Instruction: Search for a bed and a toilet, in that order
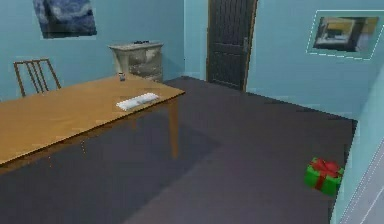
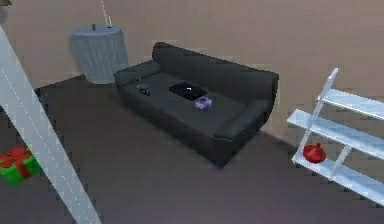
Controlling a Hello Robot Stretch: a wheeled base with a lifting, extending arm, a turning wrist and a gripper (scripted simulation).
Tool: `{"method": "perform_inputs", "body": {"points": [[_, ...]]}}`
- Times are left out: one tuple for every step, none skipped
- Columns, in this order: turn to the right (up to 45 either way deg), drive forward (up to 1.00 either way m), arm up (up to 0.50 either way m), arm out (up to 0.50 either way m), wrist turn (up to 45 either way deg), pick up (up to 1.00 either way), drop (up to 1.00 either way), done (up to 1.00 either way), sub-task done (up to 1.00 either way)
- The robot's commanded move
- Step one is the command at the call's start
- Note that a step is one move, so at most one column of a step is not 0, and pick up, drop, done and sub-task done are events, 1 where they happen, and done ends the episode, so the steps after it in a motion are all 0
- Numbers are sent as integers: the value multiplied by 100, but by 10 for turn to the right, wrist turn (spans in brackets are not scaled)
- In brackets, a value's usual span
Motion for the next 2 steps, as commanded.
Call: {"method": "perform_inputs", "body": {"points": [[-30, 0, 0, 0, 0, 0, 0, 0, 0], [0, 70, 0, 0, 0, 0, 0, 0, 0]]}}
